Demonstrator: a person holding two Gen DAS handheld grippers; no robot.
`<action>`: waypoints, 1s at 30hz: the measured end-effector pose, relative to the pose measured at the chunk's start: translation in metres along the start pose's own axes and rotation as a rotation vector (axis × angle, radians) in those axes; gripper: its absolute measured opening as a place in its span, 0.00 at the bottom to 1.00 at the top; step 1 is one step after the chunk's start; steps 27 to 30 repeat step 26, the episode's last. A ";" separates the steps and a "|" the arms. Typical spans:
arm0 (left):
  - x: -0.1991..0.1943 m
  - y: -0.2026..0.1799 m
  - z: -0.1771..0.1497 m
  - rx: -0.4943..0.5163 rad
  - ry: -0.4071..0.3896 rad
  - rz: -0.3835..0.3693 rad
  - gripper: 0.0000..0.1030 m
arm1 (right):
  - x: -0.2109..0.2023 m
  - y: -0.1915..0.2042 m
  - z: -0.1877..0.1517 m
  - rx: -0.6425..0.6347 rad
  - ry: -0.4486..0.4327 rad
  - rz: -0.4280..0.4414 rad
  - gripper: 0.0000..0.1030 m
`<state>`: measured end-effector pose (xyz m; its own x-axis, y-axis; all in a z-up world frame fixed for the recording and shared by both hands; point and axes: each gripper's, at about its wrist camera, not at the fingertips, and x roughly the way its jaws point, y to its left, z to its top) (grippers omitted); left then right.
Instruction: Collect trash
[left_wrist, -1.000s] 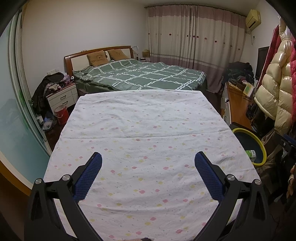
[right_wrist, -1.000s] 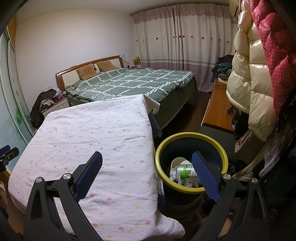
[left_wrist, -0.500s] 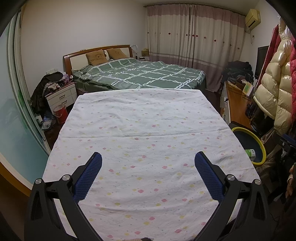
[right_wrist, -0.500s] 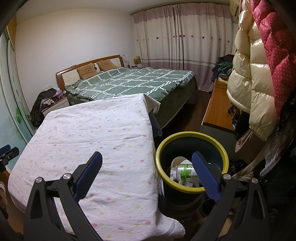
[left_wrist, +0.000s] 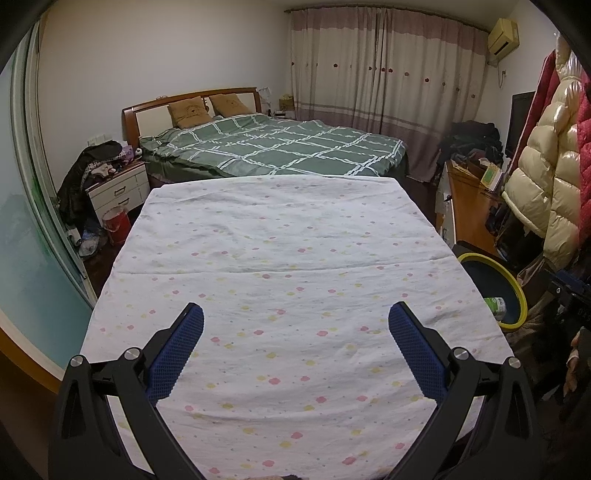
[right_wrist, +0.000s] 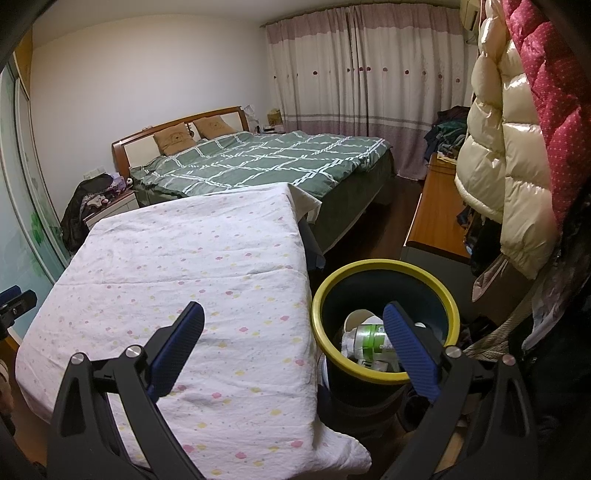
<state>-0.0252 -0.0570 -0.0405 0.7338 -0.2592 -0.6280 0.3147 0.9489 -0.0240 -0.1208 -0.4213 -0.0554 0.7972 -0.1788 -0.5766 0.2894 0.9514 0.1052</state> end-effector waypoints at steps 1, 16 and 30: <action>0.001 0.000 0.000 -0.004 0.002 0.000 0.96 | 0.001 0.000 0.001 0.000 0.000 0.000 0.90; 0.018 0.007 0.008 -0.020 0.038 -0.039 0.96 | 0.012 0.005 0.006 -0.014 0.019 0.015 0.90; 0.096 0.038 0.039 -0.041 0.141 0.004 0.96 | 0.082 0.045 0.035 -0.081 0.088 0.056 0.91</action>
